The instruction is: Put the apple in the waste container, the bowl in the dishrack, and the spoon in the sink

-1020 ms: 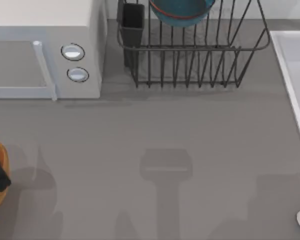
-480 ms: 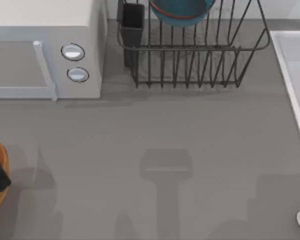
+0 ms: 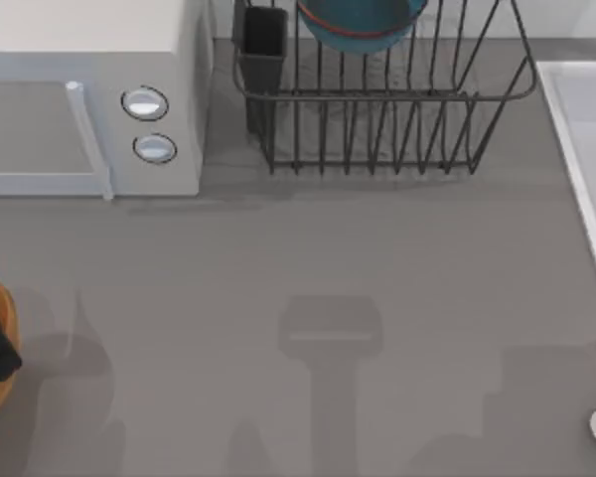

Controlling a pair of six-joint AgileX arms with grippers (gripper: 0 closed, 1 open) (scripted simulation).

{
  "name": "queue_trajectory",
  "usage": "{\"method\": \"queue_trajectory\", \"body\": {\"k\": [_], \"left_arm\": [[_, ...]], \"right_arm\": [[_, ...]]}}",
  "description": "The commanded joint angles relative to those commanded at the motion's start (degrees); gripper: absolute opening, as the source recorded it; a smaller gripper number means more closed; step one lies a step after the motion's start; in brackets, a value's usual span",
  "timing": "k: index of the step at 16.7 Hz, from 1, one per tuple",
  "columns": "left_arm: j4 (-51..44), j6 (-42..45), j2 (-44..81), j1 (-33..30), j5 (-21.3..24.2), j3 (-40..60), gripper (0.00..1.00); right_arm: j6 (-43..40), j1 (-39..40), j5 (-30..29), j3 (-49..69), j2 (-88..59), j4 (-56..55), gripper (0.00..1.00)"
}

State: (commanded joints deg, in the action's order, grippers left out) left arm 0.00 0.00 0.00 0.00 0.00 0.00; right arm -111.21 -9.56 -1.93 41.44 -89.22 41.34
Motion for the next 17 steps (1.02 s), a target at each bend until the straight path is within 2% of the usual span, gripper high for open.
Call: {"method": "queue_trajectory", "body": {"k": [8,17], "left_arm": [[0.00,0.00,0.00,0.00,0.00,0.00,1.00],[0.00,0.00,0.00,0.00,0.00,0.00,1.00]], "right_arm": [[-0.25,-0.23,0.01,12.89,8.02,21.81,0.00],[-0.13,-0.14,-0.01,15.95,7.17,24.29,0.00]]}}
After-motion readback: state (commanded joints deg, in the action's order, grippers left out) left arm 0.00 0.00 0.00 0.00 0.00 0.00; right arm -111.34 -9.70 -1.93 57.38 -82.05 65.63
